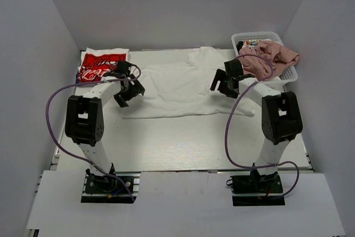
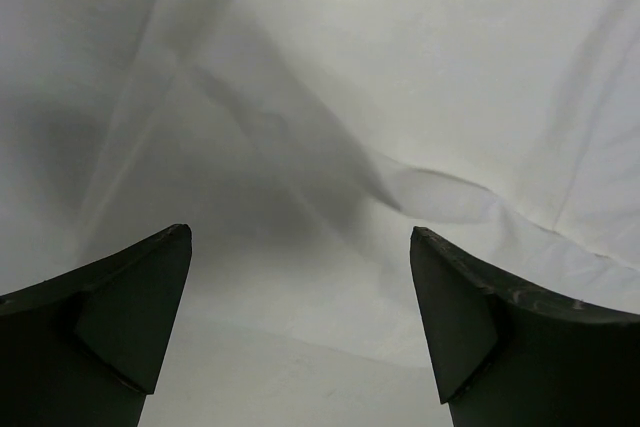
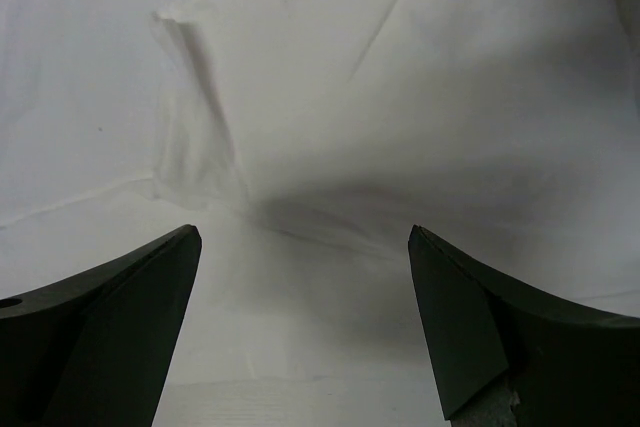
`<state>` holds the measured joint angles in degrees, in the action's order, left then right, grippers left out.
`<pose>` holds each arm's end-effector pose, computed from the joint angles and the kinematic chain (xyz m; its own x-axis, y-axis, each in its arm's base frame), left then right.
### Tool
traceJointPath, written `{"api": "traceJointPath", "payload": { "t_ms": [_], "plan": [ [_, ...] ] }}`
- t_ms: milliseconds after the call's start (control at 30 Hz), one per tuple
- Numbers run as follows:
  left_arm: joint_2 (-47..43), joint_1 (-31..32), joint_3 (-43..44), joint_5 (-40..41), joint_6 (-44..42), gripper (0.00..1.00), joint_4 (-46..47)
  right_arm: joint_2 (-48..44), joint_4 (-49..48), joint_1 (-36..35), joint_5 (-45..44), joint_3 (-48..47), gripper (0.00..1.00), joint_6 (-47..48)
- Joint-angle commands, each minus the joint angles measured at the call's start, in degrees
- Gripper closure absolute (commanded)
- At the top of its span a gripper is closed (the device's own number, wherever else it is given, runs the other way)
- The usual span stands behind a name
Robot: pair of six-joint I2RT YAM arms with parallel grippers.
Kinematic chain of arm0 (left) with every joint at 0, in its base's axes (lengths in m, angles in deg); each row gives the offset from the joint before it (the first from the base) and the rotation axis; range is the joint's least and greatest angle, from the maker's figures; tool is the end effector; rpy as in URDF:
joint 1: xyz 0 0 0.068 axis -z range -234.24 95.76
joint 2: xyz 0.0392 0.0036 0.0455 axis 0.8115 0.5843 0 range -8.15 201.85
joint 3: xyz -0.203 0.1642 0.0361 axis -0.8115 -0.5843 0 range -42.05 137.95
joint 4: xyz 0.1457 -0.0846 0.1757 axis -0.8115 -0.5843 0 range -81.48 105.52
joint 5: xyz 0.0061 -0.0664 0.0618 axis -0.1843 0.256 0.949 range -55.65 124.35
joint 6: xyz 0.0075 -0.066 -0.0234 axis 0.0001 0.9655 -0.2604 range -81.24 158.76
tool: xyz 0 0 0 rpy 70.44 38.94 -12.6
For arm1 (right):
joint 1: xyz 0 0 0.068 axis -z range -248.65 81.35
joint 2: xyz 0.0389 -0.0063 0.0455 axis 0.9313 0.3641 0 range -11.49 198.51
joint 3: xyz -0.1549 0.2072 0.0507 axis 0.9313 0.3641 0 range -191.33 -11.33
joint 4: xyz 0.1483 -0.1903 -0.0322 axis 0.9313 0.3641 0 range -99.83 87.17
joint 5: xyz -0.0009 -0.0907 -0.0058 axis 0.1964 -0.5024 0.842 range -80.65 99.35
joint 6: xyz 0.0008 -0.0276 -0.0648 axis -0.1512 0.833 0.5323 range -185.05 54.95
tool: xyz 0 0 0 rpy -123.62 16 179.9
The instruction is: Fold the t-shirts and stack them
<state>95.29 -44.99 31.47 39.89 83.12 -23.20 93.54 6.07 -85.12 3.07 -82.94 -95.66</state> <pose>0.3489 -0.0511 0.1782 -0.7448 -0.5837 -0.3234 -0.5530 0.8111 -0.1905 0.3786 0.1055 0.1855 -0.7346 0.3105 -0.6033 0.1865 0.9473 0.2604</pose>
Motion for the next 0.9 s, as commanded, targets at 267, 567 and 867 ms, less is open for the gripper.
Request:
{"api": "traceJointPath", "payload": {
  "t_ms": [267, 567, 867],
  "plan": [
    [2.66, 2.35, -11.07, -1.41, 0.55, 0.00, 3.83, 1.33, -1.75, 0.91, -1.54, 7.70, 0.10, -1.89],
    [-19.47, 4.19, -31.23, 1.93, 6.53, 0.00, -2.14, -29.21, 0.86, -2.16, -1.19, 43.28, 0.10, -12.71],
    [-35.50, 6.04, -34.94, 3.07, 8.82, 0.00, -8.83, -55.54, 7.92, -6.29, -4.25, 46.22, 0.10, -12.64]
  ]
}}
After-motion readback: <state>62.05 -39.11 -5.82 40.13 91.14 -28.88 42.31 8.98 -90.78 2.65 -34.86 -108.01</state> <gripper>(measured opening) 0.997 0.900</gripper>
